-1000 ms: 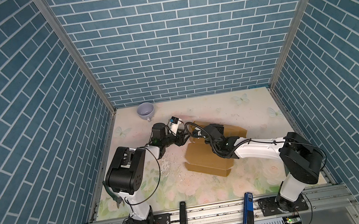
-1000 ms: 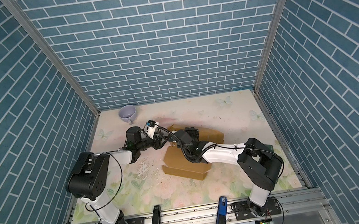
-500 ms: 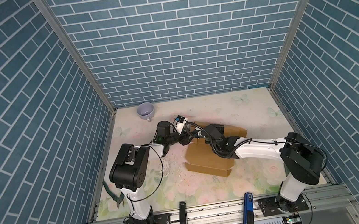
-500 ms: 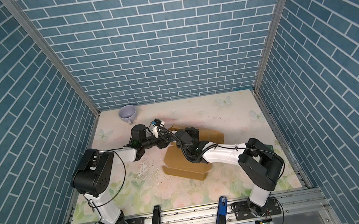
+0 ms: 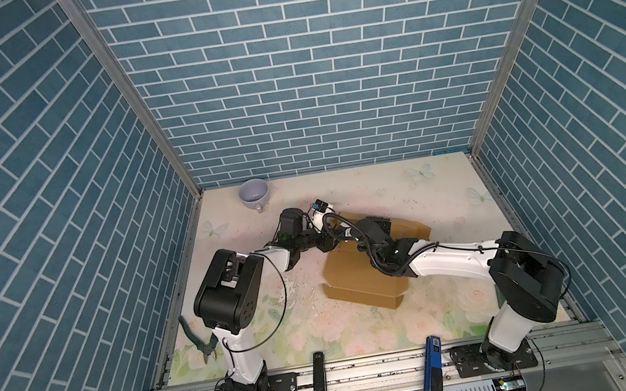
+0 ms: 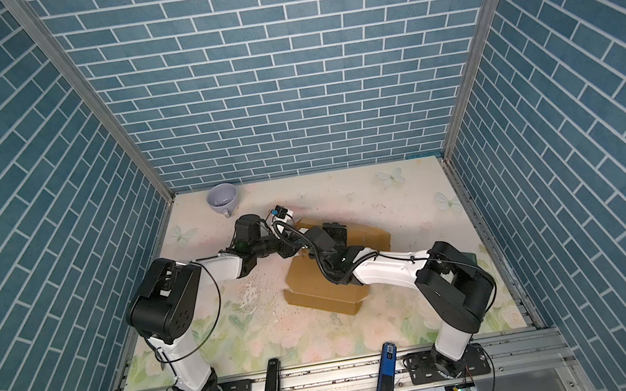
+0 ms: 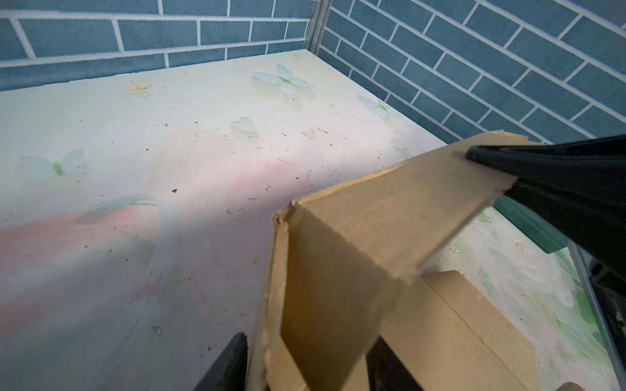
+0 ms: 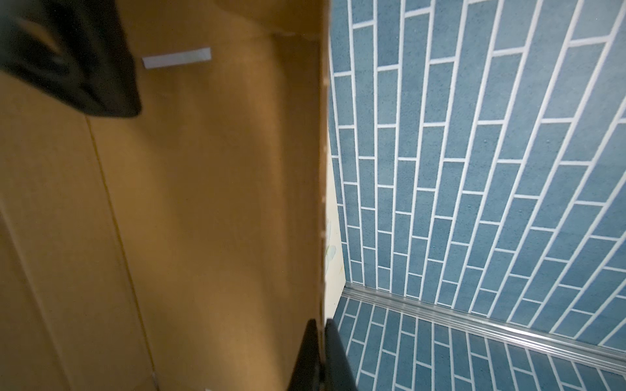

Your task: Fold the paper box

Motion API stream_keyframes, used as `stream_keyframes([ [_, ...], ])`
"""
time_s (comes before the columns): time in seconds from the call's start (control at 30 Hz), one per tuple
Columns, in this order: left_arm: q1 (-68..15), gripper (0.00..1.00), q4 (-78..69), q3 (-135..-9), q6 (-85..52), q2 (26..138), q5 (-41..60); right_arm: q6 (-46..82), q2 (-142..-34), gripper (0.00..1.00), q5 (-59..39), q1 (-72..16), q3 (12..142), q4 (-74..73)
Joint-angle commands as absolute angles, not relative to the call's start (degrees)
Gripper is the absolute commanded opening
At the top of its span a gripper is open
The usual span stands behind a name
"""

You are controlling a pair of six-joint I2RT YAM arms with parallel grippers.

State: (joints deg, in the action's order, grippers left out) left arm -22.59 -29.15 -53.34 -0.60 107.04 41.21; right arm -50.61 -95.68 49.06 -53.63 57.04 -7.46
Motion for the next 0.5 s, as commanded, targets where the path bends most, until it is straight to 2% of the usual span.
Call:
stream_keyframes([
  [0.0, -22.98, 0.56, -29.41, -51.87, -0.97, 105.87, 42.47, -47.32, -94.67, 0.00, 47.19, -54.23, 57.09, -4.18],
  [0.47, -24.78, 0.54, -32.25, -44.33, -3.15, 101.23, 40.17, -45.18, -95.63, 0.00, 48.16, -54.14, 58.28, -1.97],
])
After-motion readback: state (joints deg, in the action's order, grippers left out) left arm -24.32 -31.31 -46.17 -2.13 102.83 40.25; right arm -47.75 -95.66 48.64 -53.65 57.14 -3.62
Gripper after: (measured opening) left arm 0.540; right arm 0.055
